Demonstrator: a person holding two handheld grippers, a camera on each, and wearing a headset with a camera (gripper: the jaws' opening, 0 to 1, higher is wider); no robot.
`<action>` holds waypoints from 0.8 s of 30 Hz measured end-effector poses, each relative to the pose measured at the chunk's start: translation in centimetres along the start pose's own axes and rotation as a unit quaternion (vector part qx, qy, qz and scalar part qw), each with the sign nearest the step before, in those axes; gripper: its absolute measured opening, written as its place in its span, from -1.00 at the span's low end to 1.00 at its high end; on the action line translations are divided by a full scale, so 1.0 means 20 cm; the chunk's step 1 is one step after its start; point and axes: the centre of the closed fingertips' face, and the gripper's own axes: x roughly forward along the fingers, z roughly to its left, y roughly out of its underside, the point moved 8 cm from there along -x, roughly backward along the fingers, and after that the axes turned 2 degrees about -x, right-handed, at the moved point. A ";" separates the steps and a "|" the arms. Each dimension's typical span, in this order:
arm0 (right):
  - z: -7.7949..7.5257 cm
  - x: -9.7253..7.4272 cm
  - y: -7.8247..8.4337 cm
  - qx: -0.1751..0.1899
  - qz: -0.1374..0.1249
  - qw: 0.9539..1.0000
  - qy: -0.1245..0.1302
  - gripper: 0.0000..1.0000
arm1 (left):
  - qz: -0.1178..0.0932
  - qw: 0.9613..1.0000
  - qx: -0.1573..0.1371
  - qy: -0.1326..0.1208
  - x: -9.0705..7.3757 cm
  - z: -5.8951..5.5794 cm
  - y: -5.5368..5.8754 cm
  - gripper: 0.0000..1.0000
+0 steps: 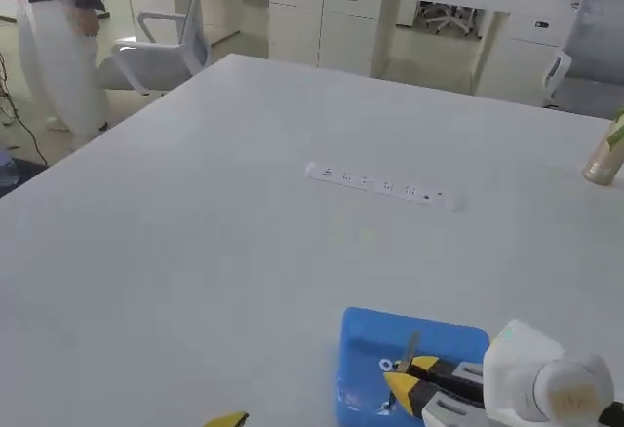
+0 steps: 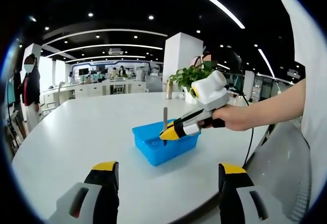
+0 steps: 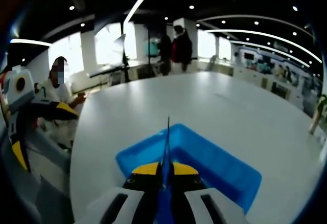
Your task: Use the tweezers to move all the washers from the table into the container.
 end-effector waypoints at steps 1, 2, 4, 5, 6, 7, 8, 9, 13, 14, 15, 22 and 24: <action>0.00 0.00 0.00 0.001 -0.001 1.000 0.000 -0.93 | 0.003 1.000 0.000 -0.001 0.00 0.00 0.00 0.63; 0.00 0.00 0.00 0.002 -0.002 1.000 0.001 -0.92 | 0.007 1.000 -0.001 -0.001 0.00 0.00 0.01 0.65; 0.01 -0.02 -0.01 0.000 -0.006 1.000 0.005 -0.92 | 0.004 1.000 0.000 0.003 0.00 0.00 0.00 0.66; 0.01 -0.03 -0.02 -0.001 -0.008 1.000 0.006 -0.92 | -0.002 1.000 0.001 0.006 0.00 -0.01 0.00 0.64; 0.00 -0.03 -0.02 -0.003 -0.008 1.000 0.007 -0.92 | -0.007 1.000 0.002 0.009 0.00 -0.01 0.00 0.62; 0.00 -0.04 -0.04 -0.008 -0.011 1.000 0.013 -0.92 | -0.007 1.000 0.002 0.009 0.00 -0.01 0.00 0.62; 0.00 -0.06 -0.05 -0.009 -0.013 1.000 0.017 -0.92 | -0.007 1.000 0.002 0.008 0.00 -0.01 0.00 0.63; 0.01 -0.08 -0.07 -0.010 -0.018 1.000 0.022 -0.92 | -0.008 1.000 0.002 0.009 0.00 -0.01 0.00 0.63; 0.01 -0.17 -0.12 -0.012 -0.045 0.998 0.045 -0.92 | -0.009 1.000 0.004 0.015 0.00 -0.01 -0.01 0.63; 0.02 -0.20 -0.14 -0.011 -0.057 0.997 0.050 -0.92 | -0.005 1.000 0.005 0.019 0.00 -0.02 0.00 0.64; 0.02 -0.22 -0.15 -0.010 -0.061 0.997 0.052 -0.92 | -0.003 1.000 0.005 0.022 0.00 -0.02 0.00 0.63; 0.07 -0.35 -0.14 -0.001 -0.084 0.994 0.068 -0.92 | 0.017 0.999 0.005 0.032 0.00 -0.02 0.01 0.62; 0.10 -0.39 -0.13 0.006 -0.088 0.994 0.070 -0.92 | 0.029 0.998 0.005 0.053 0.00 -0.02 0.01 0.61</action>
